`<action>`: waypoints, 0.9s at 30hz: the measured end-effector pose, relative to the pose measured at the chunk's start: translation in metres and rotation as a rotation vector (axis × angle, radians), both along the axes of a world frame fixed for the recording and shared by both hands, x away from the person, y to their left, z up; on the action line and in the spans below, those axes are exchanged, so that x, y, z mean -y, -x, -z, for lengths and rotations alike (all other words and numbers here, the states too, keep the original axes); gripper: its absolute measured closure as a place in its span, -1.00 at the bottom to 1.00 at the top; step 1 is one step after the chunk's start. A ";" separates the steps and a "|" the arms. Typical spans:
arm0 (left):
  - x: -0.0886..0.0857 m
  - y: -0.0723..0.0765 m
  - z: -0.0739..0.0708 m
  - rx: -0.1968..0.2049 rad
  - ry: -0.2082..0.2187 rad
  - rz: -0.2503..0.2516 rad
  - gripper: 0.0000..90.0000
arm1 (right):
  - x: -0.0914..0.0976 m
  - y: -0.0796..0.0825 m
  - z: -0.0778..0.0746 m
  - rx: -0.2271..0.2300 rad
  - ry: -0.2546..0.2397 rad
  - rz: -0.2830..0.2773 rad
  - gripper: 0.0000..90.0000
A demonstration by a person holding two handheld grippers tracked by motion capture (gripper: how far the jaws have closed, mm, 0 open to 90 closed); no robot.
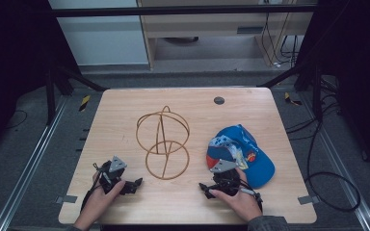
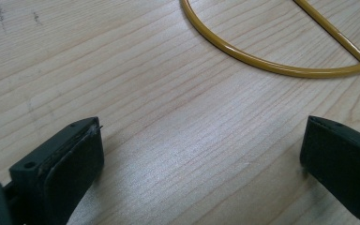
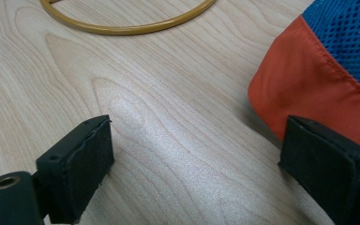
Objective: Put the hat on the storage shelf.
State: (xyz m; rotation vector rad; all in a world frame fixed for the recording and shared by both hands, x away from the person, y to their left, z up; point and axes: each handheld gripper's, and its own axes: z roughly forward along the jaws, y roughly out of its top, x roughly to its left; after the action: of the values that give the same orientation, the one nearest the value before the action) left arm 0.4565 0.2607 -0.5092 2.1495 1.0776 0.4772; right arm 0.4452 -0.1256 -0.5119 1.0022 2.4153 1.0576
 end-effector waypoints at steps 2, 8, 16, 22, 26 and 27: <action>0.000 0.000 0.000 -0.001 0.002 -0.001 -1.00 | 0.000 0.000 0.000 0.000 0.000 0.000 -0.80; 0.000 0.000 0.000 -0.003 0.000 0.000 -1.00 | 0.001 0.001 0.000 -0.003 0.001 0.005 -0.82; 0.000 0.000 0.000 -0.001 0.001 -0.001 -1.00 | 0.003 0.007 -0.009 0.001 0.017 -0.028 -0.80; 0.000 0.000 0.000 -0.001 0.002 -0.001 -1.00 | 0.013 0.013 -0.026 0.016 0.024 -0.042 -0.80; 0.000 0.000 0.000 -0.001 0.002 -0.001 -1.00 | 0.025 0.016 -0.043 0.030 0.057 -0.045 -0.77; 0.000 0.000 0.000 -0.001 0.002 -0.001 -1.00 | 0.025 0.016 -0.043 0.030 0.057 -0.045 -0.77</action>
State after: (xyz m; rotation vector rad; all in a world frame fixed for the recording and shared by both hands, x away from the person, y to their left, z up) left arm 0.4564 0.2605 -0.5092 2.1483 1.0795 0.4752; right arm 0.4289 -0.1507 -0.4685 0.9109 2.4404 1.0048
